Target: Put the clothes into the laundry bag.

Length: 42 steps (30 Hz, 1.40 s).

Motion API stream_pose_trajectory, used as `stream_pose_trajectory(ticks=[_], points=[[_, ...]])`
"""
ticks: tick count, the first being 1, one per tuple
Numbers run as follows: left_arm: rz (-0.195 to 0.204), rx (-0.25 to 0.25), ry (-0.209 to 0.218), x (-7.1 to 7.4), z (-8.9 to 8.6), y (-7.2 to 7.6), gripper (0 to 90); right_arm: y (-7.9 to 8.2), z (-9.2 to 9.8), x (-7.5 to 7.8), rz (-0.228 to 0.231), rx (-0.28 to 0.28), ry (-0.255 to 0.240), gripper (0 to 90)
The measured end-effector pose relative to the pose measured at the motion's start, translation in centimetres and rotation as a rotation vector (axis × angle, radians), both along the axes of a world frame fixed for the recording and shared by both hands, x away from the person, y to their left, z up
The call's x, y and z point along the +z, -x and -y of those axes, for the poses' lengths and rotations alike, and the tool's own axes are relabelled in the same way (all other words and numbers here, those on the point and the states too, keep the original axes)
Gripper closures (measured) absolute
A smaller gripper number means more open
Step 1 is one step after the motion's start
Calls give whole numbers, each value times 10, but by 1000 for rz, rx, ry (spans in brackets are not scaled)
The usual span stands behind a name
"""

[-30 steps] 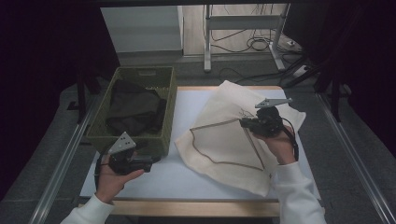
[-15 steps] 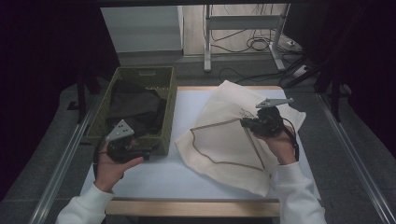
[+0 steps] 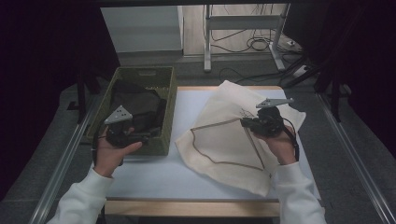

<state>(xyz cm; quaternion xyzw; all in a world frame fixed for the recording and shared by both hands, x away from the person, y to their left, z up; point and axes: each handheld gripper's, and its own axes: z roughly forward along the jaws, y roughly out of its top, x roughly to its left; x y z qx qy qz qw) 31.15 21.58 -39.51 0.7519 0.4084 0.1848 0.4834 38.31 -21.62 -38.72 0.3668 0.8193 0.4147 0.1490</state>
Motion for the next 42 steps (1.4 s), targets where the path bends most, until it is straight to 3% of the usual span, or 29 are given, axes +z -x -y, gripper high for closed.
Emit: stream_pose_trajectory(ticks=[12, 33, 42], points=[[8, 32, -39, 13, -2, -23, 235, -1, -1, -1, -4, 0, 1, 855], [-9, 74, -64, 18, -8, -54, 234, -1, 0, -1, -5, 1, -2, 855], [-31, 97, -75, 17, -11, -75, 234, -1, -1, -1, -6, 1, -2, 855]])
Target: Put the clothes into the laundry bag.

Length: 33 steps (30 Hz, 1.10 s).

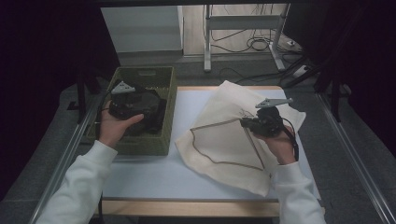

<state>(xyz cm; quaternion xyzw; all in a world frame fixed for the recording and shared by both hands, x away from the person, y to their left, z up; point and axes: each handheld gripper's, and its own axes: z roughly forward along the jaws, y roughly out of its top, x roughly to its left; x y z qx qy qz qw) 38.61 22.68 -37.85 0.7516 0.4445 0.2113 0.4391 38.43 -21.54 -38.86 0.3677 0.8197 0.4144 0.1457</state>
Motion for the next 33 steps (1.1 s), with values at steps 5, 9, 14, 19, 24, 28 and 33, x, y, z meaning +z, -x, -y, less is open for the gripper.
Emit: stream_pose_trajectory(ticks=[5, 9, 14, 19, 24, 28, 33], points=[[-14, 8, -13, -5, 1, -12, 234, 0, 0, -1, -2, 1, 0, 855], [-25, 8, -20, -9, 3, -20, 234, -1, 1, -1, -3, 0, -2, 855], [-26, 1, -32, -11, 6, -26, 233, 0, 1, 0, -1, -1, -2, 855], [-29, 2, -36, -13, 7, -29, 232, -1, 1, -1, -2, 0, -3, 855], [-32, 8, -38, -14, 5, -35, 231, -1, 1, -1, -3, -1, -2, 855], [-39, 19, -33, -17, 3, -41, 232, -1, 1, -1, -4, -1, -1, 855], [-50, 35, -30, -19, 0, -49, 231, -1, 1, -2, -5, -2, -1, 855]])
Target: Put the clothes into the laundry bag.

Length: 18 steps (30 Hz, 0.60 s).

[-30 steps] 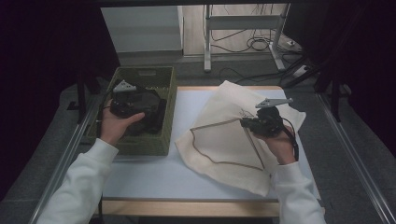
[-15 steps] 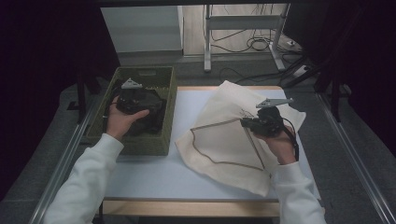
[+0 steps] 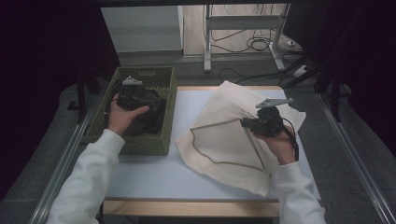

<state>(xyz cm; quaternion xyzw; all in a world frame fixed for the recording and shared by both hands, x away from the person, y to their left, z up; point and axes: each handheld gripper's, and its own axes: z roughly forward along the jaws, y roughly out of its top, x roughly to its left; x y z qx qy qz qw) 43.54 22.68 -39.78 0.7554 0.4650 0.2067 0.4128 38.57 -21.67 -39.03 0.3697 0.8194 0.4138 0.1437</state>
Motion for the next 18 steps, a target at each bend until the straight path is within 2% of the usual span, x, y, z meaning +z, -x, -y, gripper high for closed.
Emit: stream_pose_trajectory(ticks=[18], points=[[-34, 37, -14, -8, -4, -28, 229, 0, 1, 0, 1, -4, 0, 855]])
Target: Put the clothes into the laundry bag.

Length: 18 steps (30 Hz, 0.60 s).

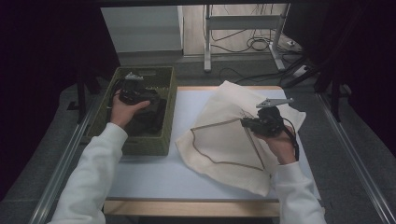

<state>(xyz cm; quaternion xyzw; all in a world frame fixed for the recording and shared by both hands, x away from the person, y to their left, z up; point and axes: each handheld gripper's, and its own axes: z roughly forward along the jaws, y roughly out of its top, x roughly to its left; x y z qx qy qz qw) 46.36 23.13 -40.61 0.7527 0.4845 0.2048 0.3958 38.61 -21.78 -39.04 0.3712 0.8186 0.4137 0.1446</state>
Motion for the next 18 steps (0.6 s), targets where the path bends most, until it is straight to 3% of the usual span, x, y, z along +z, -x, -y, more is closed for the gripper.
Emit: stream_pose_trajectory(ticks=[18], points=[[-44, 11, -43, -17, 2, -24, 224, -1, 1, -1, -5, -1, 1, 855]])
